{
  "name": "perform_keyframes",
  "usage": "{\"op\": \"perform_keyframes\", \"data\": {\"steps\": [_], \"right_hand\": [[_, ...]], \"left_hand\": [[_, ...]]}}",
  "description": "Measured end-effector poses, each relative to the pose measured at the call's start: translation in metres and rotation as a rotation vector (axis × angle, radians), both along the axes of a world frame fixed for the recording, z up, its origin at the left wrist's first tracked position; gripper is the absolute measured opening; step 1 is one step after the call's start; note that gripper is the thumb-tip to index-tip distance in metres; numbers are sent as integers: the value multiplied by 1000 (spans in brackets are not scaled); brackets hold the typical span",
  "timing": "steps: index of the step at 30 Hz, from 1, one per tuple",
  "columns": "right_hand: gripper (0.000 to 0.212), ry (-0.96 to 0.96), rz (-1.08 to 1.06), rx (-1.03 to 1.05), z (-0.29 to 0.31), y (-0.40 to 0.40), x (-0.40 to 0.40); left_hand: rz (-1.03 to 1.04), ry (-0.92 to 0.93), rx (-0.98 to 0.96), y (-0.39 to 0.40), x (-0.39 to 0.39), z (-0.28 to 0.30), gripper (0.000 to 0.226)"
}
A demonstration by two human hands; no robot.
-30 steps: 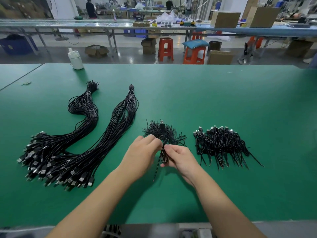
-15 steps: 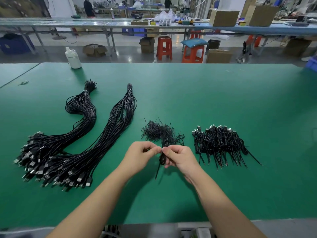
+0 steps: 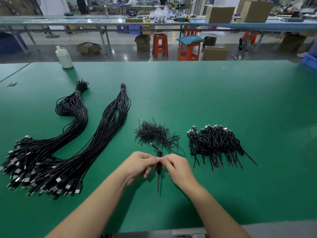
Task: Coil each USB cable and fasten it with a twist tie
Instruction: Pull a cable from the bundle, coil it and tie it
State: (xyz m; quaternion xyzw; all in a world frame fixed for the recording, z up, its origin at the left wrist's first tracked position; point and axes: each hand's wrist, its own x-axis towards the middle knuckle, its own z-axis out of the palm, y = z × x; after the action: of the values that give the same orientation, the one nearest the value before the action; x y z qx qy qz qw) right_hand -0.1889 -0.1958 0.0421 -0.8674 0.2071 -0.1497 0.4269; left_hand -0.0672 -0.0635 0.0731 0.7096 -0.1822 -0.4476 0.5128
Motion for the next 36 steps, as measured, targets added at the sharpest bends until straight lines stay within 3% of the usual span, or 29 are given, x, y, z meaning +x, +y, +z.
{"op": "perform_keyframes", "data": {"steps": [3,8,13,18,20,21,24,26,30,33,36], "right_hand": [[37,40,-64,74,-14,-7,-2],[50,72,-227,-149,-37,-8,-7],[34,91,-160,-271,-42,-8,-3],[8,110,-189,39,-42,-12,-9],[20,-12,-196,320,-37,-10,-12],[26,-60,-163,352,-38,-10,-13],[10,61,-96,-59,-43,-14,-8],[19,132,-114,-228,-46,-16,-6],[33,61,-127,-217,-47,-13,-4],[27,83,-131,-238,-47,-14,-3],[25,113,-140,-245,-47,-12,-2]], "left_hand": [[25,-65,22,-12,3,-2,19],[58,-257,40,-56,9,18,22],[-48,-290,28,-135,-7,43,21],[-109,-462,140,-204,-30,35,29],[-158,-590,255,-214,-35,24,29],[-173,-645,288,-214,-35,19,33],[-181,-775,278,-196,-25,13,33],[-146,-880,277,-168,-2,15,29],[-3,-1140,488,-81,76,15,21],[-28,-1266,849,-6,131,8,25],[-84,-1218,1131,56,162,1,45]]}}
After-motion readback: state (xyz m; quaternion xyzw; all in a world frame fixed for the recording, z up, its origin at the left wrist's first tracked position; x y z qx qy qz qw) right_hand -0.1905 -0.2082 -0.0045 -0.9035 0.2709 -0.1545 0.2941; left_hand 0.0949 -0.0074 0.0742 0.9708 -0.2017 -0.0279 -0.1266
